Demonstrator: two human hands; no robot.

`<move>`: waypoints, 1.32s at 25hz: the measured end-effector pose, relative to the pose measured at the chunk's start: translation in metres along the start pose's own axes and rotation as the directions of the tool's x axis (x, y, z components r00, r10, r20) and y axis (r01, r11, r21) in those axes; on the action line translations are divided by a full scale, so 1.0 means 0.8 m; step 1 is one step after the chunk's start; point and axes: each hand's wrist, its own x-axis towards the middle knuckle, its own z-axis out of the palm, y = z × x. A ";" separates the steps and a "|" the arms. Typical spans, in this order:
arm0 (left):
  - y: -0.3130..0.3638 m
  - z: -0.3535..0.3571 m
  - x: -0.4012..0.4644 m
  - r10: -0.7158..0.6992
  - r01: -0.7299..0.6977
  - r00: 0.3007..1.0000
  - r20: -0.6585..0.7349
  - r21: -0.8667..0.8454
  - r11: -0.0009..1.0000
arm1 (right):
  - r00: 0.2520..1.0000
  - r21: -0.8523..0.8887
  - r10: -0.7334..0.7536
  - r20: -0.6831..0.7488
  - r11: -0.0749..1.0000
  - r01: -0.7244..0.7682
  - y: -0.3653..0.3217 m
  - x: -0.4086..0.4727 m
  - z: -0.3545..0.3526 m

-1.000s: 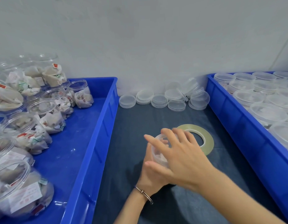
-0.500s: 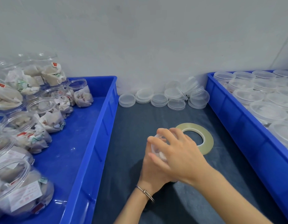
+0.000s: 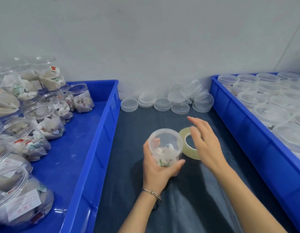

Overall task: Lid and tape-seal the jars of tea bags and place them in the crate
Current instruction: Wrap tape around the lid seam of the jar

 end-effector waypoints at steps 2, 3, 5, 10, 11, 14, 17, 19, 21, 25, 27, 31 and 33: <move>0.000 -0.001 0.012 0.000 0.000 1.000 0.017 0.012 1.000 | 0.937 -0.538 0.296 0.187 0.828 -0.155 0.038 0.002 -0.006; 0.003 -0.001 0.018 -0.009 0.008 1.000 0.029 0.023 1.000 | 0.864 -0.710 0.434 0.255 0.691 -0.138 0.051 0.003 -0.006; 0.012 -0.003 0.022 -0.044 0.042 0.998 0.050 0.049 0.998 | 0.835 -0.810 0.465 0.295 0.585 -0.040 0.059 -0.002 0.003; 0.041 -0.021 0.005 0.038 -0.034 0.995 -0.094 0.042 0.999 | 0.947 -0.553 0.224 0.231 0.831 -0.062 0.047 -0.022 -0.016; 0.050 -0.025 0.002 0.148 -0.137 0.971 -0.188 0.073 0.988 | 0.943 -0.418 0.228 0.241 0.902 -0.111 0.037 -0.029 -0.023; 0.086 -0.029 -0.012 0.453 -0.439 0.877 -0.157 0.119 0.891 | 0.967 -0.030 0.218 0.131 0.976 -0.216 0.004 -0.052 -0.037; 0.111 -0.009 -0.039 0.457 -0.486 0.865 0.208 0.120 0.865 | 0.959 0.226 0.282 0.033 0.932 -0.282 -0.018 -0.079 -0.037; 0.116 0.009 -0.054 0.263 -0.392 0.866 0.425 0.250 0.885 | 0.958 0.260 0.288 0.002 0.925 -0.278 -0.022 -0.093 -0.034; 0.106 0.021 -0.058 0.102 -0.311 0.864 0.493 0.363 0.878 | 0.961 0.256 0.275 -0.003 0.930 -0.265 -0.022 -0.100 -0.034; 0.103 0.026 -0.050 0.096 -0.275 0.892 0.443 0.360 0.891 | 0.970 0.224 0.244 0.006 0.945 -0.239 -0.021 -0.102 -0.037; 0.102 0.023 -0.048 0.191 -0.324 0.917 0.350 0.373 0.870 | 0.973 0.214 0.232 0.011 0.950 -0.229 -0.021 -0.102 -0.034; 0.095 0.017 -0.046 0.395 -0.437 0.899 0.187 0.393 0.809 | 0.980 0.172 0.197 0.005 0.966 -0.195 -0.023 -0.109 -0.026; 0.092 0.012 -0.045 0.394 -0.420 0.908 0.144 0.322 0.849 | 0.986 0.156 0.168 0.003 0.974 -0.166 -0.027 -0.113 -0.025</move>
